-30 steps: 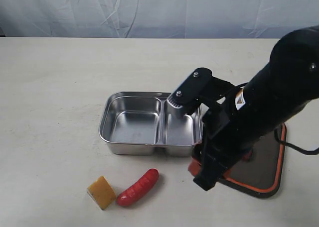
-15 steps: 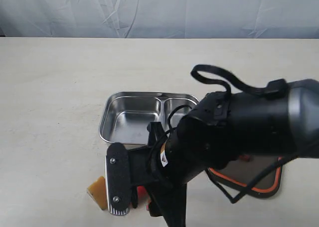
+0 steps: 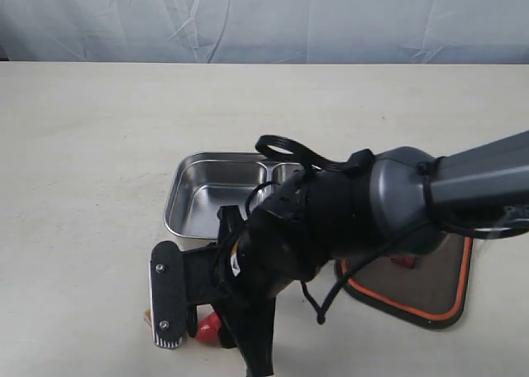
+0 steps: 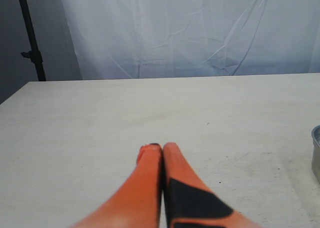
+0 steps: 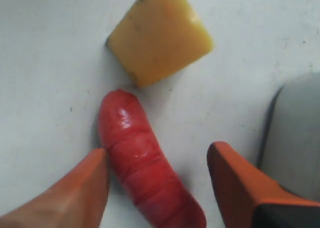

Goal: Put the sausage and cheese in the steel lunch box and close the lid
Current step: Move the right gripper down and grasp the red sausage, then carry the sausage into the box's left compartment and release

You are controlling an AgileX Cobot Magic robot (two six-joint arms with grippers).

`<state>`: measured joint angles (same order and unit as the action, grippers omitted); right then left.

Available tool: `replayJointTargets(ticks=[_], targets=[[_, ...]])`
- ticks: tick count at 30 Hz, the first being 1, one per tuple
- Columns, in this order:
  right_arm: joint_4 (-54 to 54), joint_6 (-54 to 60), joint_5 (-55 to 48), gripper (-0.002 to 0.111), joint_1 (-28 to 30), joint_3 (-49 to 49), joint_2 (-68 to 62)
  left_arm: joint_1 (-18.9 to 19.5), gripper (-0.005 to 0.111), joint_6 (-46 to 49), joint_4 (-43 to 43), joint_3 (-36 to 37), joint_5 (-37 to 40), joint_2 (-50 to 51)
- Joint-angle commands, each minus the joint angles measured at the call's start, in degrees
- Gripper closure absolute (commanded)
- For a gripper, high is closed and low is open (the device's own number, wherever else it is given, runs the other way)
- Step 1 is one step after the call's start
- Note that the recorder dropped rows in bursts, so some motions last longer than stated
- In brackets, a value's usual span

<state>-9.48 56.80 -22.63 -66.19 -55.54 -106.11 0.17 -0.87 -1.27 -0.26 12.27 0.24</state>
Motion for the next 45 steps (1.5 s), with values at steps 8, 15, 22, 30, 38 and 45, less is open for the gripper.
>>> replayJointTargets(ticks=[8,15,22,30,38,45], targets=[[0.16,0.16,-6.54,0.053,-0.14,-2.58,-2.48,0.27,0.106,-0.01,0.48,0.26,-0.14,-0.24],[0.06,0.16,-6.56,0.083,-0.14,-2.58,-3.47,0.27,0.106,-0.01,0.48,0.26,-0.14,-0.24],[0.17,0.16,-7.85,0.085,-0.14,-2.58,-3.75,0.27,0.106,-0.01,0.48,0.26,-0.14,-0.24],[0.56,-3.02,-13.49,0.109,-0.14,-2.58,3.94,0.27,0.106,-0.01,0.72,0.26,-0.14,-0.24],[10.69,-11.27,-7.25,0.109,1.22,-2.58,14.06,0.27,0.106,-0.01,0.72,0.26,-0.14,-0.24],[9.97,-13.96,7.97,0.109,6.82,-2.58,12.61,0.27,0.106,-0.01,0.72,0.26,-0.14,-0.24]])
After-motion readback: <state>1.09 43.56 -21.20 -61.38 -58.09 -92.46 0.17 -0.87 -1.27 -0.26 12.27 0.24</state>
